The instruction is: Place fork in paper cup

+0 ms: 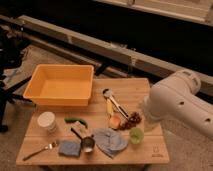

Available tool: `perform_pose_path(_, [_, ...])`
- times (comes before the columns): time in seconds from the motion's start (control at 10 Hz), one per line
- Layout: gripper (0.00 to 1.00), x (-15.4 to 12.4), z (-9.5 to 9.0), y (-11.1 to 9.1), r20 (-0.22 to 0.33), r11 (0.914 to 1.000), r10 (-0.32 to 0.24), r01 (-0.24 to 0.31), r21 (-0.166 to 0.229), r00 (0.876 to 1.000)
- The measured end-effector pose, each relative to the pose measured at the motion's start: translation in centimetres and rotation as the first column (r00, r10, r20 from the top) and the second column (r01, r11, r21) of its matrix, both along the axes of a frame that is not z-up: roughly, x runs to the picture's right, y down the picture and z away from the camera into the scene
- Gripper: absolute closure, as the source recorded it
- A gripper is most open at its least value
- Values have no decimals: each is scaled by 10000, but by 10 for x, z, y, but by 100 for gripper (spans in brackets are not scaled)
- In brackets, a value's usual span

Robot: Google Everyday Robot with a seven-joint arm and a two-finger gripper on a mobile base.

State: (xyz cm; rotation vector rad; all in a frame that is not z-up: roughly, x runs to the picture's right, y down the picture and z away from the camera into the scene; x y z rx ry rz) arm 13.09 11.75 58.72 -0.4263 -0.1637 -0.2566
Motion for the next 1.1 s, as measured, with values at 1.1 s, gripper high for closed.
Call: perform_pose_path(1.1, [35, -166, -47, 58, 2546, 9422, -3349, 3201, 989, 9072])
